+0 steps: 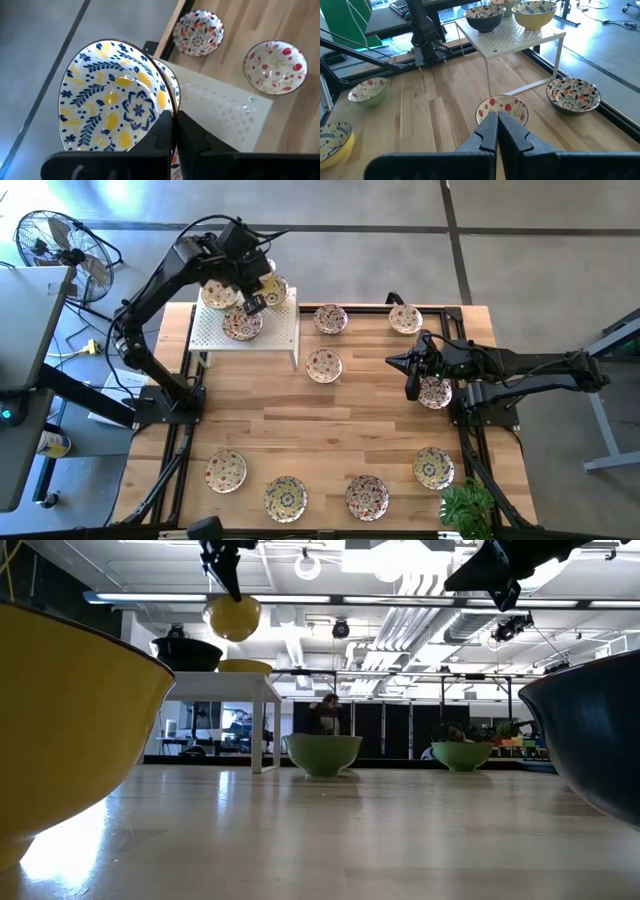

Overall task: Pick & Place Mini bowls
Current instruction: Stack the yellow patterned bowl on the yellow patterned bowl on the shelf

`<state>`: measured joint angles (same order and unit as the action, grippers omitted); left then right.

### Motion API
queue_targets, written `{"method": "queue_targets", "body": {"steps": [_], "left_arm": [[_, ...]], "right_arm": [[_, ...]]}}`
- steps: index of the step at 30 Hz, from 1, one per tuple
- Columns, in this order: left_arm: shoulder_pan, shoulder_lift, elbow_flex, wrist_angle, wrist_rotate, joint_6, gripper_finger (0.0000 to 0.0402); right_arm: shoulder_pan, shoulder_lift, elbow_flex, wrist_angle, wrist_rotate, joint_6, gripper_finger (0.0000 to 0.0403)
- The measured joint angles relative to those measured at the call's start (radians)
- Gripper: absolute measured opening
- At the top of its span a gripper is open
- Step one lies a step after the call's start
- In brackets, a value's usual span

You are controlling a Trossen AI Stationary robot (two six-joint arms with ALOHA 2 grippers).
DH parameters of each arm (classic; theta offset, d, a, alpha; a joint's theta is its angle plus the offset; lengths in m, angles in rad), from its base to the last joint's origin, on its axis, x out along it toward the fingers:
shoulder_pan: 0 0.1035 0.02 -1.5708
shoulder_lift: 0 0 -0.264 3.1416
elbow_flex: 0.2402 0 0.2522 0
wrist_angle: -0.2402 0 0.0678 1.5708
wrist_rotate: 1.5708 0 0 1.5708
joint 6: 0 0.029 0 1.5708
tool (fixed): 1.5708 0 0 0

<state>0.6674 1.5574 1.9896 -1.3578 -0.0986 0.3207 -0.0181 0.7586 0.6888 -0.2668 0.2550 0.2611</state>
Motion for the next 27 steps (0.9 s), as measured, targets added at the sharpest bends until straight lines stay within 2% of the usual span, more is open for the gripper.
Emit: {"method": "queue_targets", "body": {"steps": [9,15,22,27], "left_arm": [[0.0,0.002,-0.15,0.145,0.012,0.0,0.0001],[-0.009,0.002,-0.257,0.266,-0.061,-0.01,0.0001],[-0.008,0.003,-0.329,0.313,-0.119,-0.034,0.0001],[-0.007,0.003,-0.355,0.319,-0.116,-0.037,0.0001]], "right_arm": [[0.0,0.0,0.0,0.0,0.0,0.0,0.0],[0.0,0.0,0.0,0.0,0.0,0.0,0.0],[0.0,0.0,0.0,0.0,0.0,0.0,0.0],[0.0,0.0,0.0,0.0,0.0,0.0,0.0]]}}
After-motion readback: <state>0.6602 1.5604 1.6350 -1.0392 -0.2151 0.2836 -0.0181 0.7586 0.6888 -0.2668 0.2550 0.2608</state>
